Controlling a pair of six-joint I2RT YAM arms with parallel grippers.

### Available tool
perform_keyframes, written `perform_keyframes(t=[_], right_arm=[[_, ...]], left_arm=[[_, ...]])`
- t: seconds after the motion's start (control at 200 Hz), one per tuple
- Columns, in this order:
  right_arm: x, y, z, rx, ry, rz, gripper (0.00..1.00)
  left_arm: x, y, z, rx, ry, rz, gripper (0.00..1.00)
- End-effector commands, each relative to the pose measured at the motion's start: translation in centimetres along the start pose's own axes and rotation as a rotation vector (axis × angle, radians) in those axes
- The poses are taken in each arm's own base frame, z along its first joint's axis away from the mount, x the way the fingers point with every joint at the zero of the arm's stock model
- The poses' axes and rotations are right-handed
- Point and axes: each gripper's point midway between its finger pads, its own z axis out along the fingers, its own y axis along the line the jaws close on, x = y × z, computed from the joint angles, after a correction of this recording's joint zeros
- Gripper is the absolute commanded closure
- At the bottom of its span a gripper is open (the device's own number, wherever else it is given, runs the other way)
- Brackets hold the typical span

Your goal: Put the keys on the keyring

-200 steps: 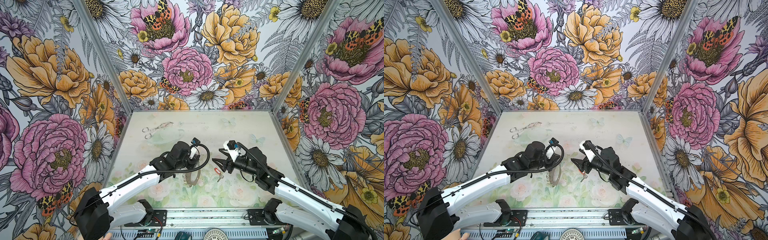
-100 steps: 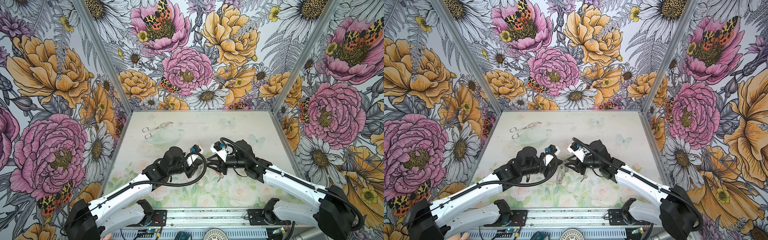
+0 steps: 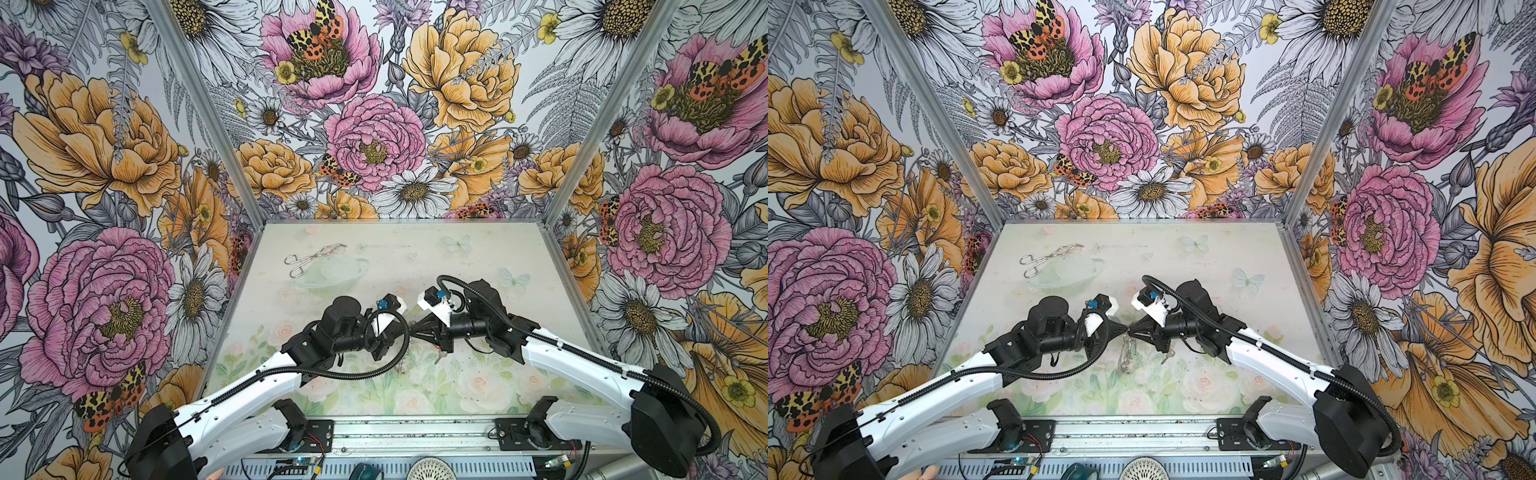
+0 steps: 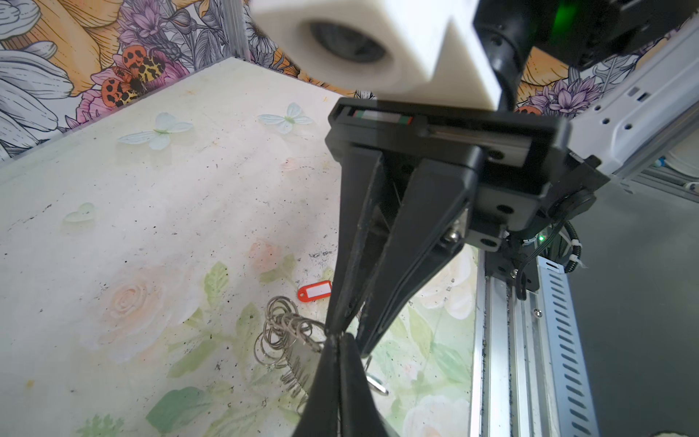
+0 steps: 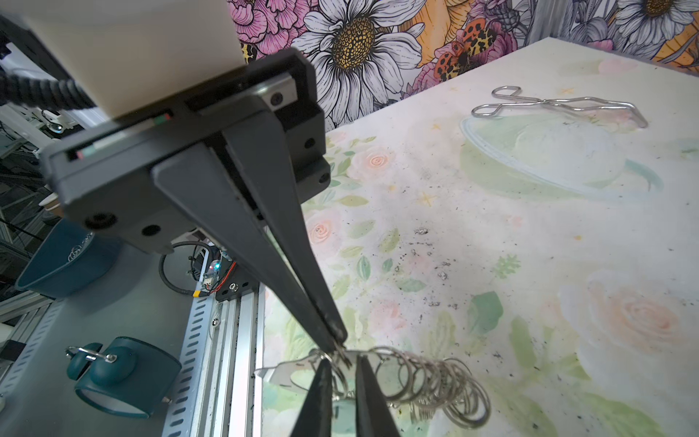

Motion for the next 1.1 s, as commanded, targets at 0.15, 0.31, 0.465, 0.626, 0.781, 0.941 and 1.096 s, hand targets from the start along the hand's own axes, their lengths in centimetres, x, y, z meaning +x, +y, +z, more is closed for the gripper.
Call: perform_keyframes(t=[0.15, 0.31, 0.465, 0.626, 0.781, 0.941, 1.096], right_arm=[[-1.8, 1.2, -0.8, -0.046, -0.067, -0.065, 0.88], [-2.0, 2.2, -1.1, -0.094, -0.089, -0.066, 0.9], [-1.6, 2.6, -0.9, -0.123, -0.076, -0.052, 0.95], [-1.8, 2.8, -0.8, -0.13, -0.076, -0.058, 1.0], [-2.0, 3.1, -0.8, -0.132, -0.075, -0.06, 1.0], [-2.1, 1.8, -0.7, -0.043, -0.039, -0.039, 1.0], [-2.3, 0.2, -1.1, 0.072, -0.01, -0.002, 1.0]], left_arm=[[-1.9, -1.4, -0.9, 0.07, -0.105, 0.06, 1.0], [-2.1, -1.5, -1.1, 0.072, -0.125, 0.068, 1.0], [-2.3, -1.3, -1.1, 0.061, -0.132, 0.069, 1.0], [-2.2, -1.4, -1.0, 0.066, -0.135, 0.074, 1.0], [-2.0, -1.1, -0.9, 0.052, -0.133, 0.072, 1.0], [-1.4, -0.5, -0.7, 0.019, -0.113, 0.068, 1.0], [0.1, 0.1, -0.1, 0.0, -0.059, 0.064, 0.96]])
